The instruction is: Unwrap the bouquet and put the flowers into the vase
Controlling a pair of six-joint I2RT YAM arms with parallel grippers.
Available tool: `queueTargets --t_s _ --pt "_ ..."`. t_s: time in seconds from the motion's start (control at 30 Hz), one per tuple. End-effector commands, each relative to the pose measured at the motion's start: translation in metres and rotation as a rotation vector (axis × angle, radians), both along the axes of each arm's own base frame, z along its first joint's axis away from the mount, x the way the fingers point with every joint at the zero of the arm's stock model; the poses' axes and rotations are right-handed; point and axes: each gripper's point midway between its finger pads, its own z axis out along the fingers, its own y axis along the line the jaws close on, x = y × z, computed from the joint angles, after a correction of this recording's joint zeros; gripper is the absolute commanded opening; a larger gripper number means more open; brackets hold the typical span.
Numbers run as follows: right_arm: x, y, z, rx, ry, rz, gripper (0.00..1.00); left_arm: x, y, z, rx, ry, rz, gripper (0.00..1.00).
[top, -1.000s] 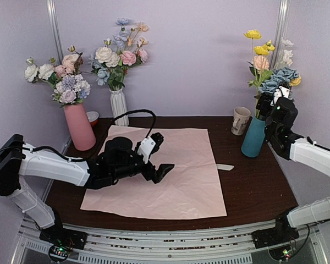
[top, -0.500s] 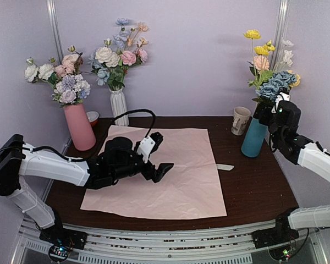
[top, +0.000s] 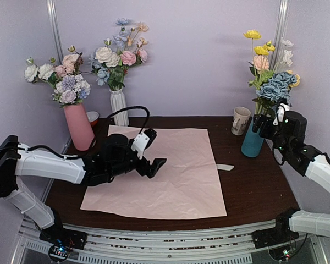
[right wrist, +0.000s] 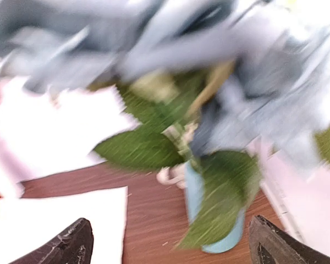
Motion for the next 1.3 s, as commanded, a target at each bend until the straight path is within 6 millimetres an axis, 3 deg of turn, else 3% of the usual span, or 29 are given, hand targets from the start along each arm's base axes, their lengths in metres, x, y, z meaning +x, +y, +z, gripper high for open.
queueTargets --t_s 0.0,0.17,0.27,0.3,0.43,0.6,0.73,0.9,1.13,1.27 --pt "-0.01 0.046 -0.017 0.088 0.035 0.274 1.0 0.012 0.027 0.018 -0.036 -0.024 0.089 0.94" --pt "-0.017 0.086 -0.025 0.172 0.007 0.502 1.0 0.027 0.063 0.023 -0.037 -0.033 0.201 0.94" --pt "-0.016 0.101 -0.034 0.164 -0.001 0.58 1.0 0.039 0.093 0.021 -0.013 -0.034 0.294 0.93" --pt "-0.013 0.101 -0.039 0.139 0.005 0.581 1.0 0.042 0.106 0.021 -0.003 -0.035 0.332 0.93" --pt "0.013 0.07 -0.062 0.047 0.078 0.37 1.0 0.059 0.169 0.021 -0.006 -0.039 0.512 0.93" --pt "0.035 0.07 -0.079 -0.084 0.139 0.36 1.0 0.065 0.243 0.019 0.023 -0.105 0.74 0.96" --pt "0.041 0.066 -0.09 -0.128 0.104 0.359 1.0 0.067 0.286 0.02 0.041 -0.171 0.881 0.98" --pt "0.034 0.032 -0.099 -0.222 0.008 0.227 1.0 0.063 0.309 0.014 0.085 -0.307 0.9 0.98" --pt "0.032 -0.025 -0.115 -0.234 0.007 0.021 1.0 0.071 0.332 -0.006 0.045 -0.312 0.895 0.98" --pt "0.025 -0.034 -0.121 -0.201 -0.047 -0.004 1.0 0.079 0.337 -0.013 0.028 -0.331 0.878 0.98"
